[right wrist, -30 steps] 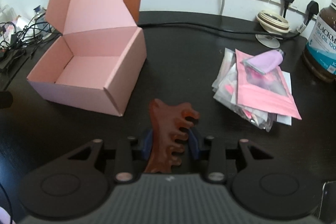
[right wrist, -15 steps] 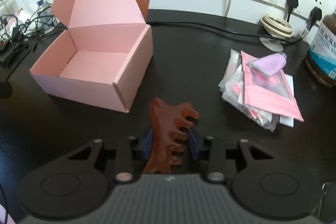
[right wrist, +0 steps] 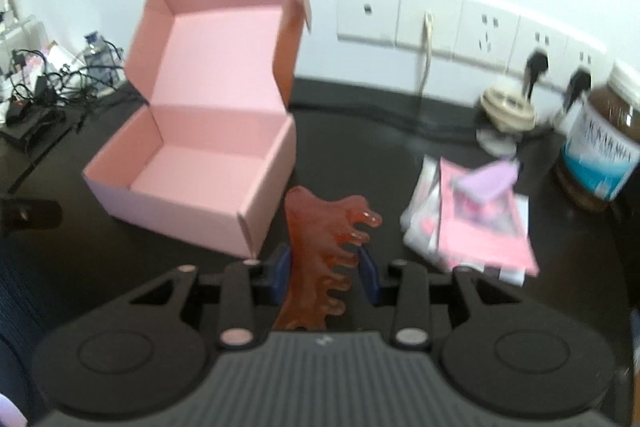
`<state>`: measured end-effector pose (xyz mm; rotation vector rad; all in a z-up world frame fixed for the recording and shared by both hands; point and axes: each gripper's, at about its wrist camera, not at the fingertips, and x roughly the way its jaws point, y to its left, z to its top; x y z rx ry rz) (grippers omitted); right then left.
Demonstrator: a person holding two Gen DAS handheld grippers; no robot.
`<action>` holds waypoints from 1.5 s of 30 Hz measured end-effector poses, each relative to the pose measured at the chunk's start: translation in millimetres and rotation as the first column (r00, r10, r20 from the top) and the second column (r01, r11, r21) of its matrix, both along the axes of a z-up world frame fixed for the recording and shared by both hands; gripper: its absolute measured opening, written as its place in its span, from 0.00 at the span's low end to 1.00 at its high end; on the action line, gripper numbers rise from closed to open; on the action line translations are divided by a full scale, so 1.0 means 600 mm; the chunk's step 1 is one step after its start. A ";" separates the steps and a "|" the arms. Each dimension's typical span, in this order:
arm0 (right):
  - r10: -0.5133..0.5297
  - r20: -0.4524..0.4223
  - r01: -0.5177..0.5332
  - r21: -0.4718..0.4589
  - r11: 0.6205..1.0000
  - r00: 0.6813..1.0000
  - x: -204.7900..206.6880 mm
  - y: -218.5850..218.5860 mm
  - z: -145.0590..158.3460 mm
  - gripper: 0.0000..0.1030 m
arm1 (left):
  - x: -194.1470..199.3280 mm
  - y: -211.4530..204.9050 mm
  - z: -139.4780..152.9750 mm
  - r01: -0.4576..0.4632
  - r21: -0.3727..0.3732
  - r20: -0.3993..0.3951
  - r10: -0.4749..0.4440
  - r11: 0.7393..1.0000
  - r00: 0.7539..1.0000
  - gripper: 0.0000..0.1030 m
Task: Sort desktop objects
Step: 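Lift the brown scraper with the right gripper toward the pink box, then lower the scraper into the pink box and open the right gripper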
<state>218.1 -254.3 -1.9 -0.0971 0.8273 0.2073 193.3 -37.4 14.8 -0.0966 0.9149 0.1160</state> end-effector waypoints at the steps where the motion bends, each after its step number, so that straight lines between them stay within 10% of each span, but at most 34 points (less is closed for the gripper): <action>1: 0.014 0.016 -0.014 -0.007 1.000 1.000 0.002 0.002 0.009 0.34 | -0.001 0.001 0.001 -0.001 -0.003 0.002 0.001 1.000 1.000 1.00; 9: 0.261 0.104 -0.250 -0.111 0.962 0.960 0.041 0.080 0.061 0.34 | -0.003 0.008 -0.002 -0.007 -0.009 -0.004 0.006 1.000 1.000 1.00; 18: 0.580 0.051 -0.553 -0.248 0.796 0.813 0.106 0.188 0.053 0.34 | -0.009 -0.004 -0.006 0.007 0.042 0.009 -0.008 0.999 1.000 1.00; 45: 0.782 -0.220 -0.792 -0.367 0.488 0.584 0.175 0.293 -0.050 0.34 | 0.002 0.014 -0.016 -0.043 0.021 -0.007 0.043 0.999 0.999 1.00</action>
